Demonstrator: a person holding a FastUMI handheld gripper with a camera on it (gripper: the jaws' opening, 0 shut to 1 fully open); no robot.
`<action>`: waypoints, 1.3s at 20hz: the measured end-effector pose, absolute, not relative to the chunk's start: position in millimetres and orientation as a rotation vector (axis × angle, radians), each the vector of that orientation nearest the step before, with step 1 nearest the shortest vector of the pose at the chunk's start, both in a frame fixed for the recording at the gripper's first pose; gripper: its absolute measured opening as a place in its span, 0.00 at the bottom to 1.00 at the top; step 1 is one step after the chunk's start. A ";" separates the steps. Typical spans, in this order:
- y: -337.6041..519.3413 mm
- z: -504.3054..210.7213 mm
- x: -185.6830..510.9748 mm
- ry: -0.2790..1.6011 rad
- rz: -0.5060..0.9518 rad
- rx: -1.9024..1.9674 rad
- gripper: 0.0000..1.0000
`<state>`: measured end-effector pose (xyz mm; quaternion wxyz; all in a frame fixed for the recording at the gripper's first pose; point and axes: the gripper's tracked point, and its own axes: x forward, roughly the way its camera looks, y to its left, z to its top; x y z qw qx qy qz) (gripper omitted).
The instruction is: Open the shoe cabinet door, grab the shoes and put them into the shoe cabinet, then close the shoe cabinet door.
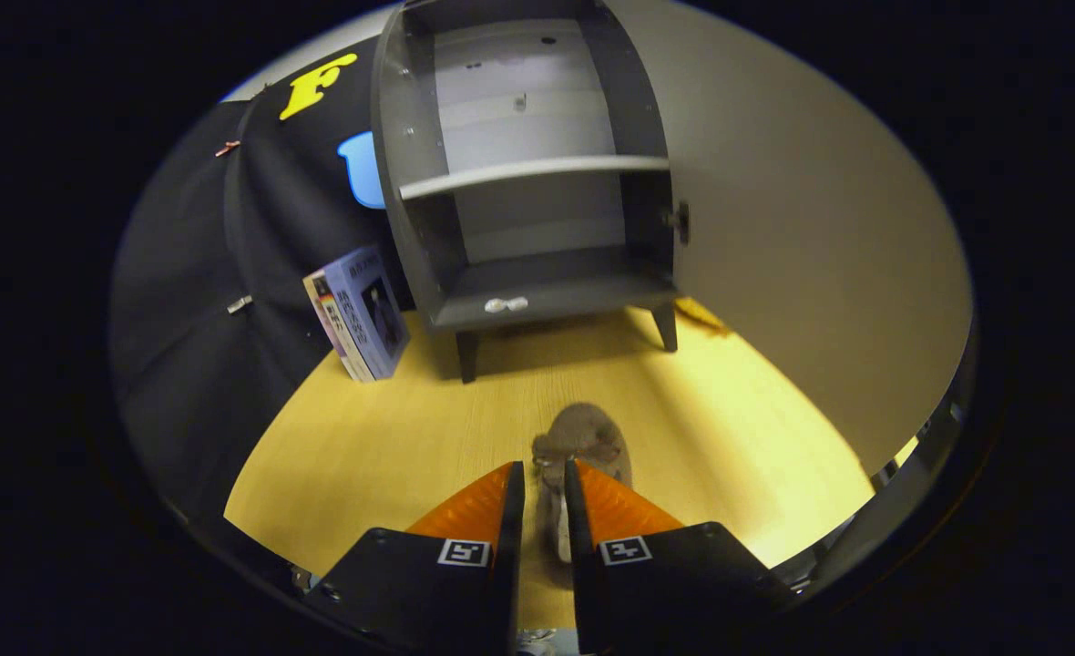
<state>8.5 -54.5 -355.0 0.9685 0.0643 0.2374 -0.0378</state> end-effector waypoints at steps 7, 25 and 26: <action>-55.4 -418.8 28.3 0.602 -0.109 0.155 0.25; -62.0 -448.0 102.7 0.665 -0.122 0.001 0.23; -66.9 -443.5 102.5 0.655 -0.134 -0.024 0.23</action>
